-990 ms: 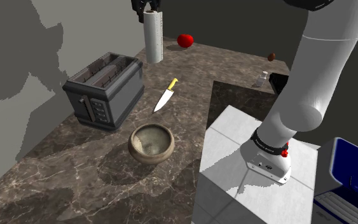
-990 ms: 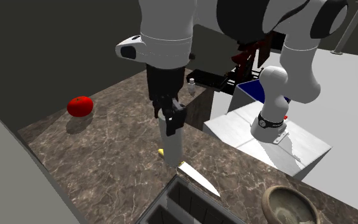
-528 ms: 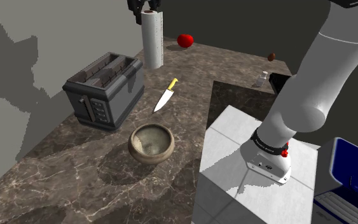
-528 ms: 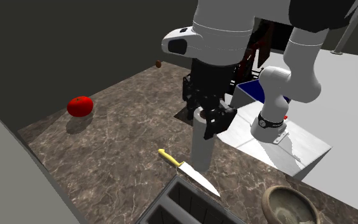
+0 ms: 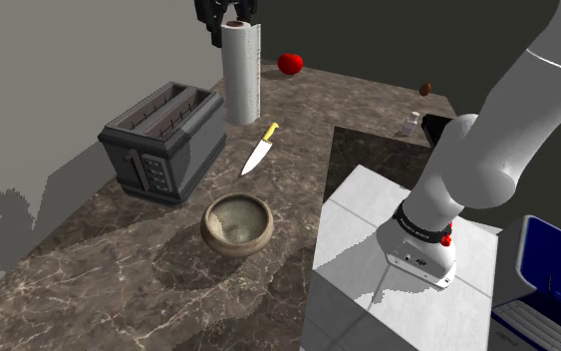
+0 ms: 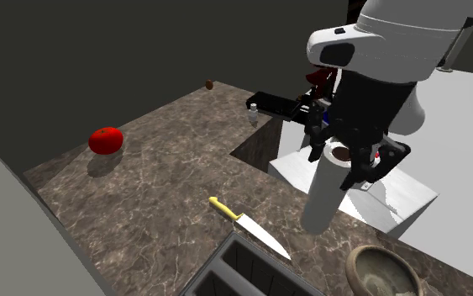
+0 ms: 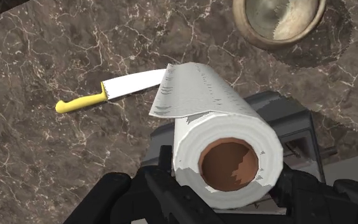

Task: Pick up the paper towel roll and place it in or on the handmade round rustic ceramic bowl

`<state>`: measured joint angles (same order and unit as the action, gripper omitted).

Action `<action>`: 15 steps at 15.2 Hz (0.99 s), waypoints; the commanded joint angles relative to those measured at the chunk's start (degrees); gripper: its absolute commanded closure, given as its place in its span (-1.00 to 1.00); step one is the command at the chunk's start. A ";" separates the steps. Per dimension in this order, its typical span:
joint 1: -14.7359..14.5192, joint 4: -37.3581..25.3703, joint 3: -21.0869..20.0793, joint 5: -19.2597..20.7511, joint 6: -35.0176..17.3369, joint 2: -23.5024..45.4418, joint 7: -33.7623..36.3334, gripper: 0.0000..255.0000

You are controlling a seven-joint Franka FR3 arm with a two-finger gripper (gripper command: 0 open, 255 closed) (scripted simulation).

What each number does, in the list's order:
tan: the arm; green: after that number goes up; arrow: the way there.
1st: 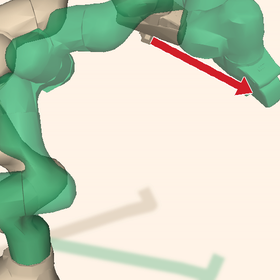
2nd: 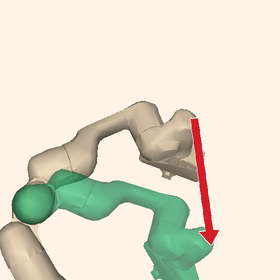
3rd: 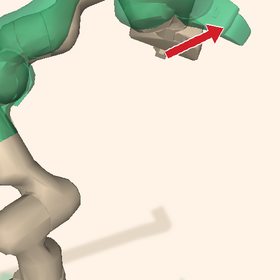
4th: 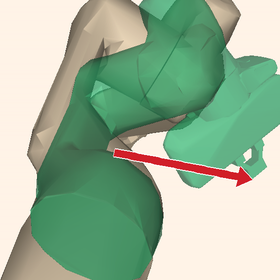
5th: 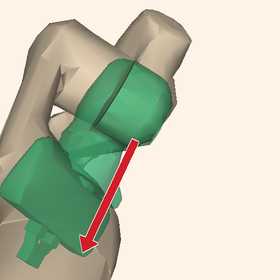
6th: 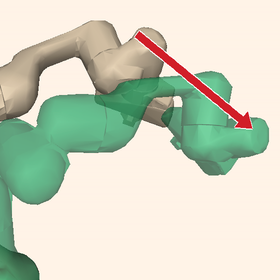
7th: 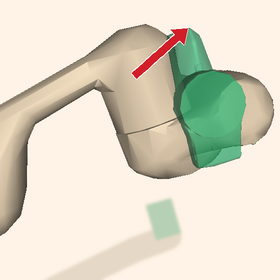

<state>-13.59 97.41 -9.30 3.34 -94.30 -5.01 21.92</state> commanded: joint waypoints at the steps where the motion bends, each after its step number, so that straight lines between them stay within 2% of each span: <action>1: -1.07 0.09 -1.26 -0.23 1.17 -1.09 2.31 1.00; 8: -4.88 1.43 -6.19 -1.56 4.05 -4.92 10.75 1.00; 15: -8.64 -0.58 -11.66 -2.68 7.34 -5.83 19.82 1.00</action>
<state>-21.74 96.47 -20.28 0.91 -87.04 -10.44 40.49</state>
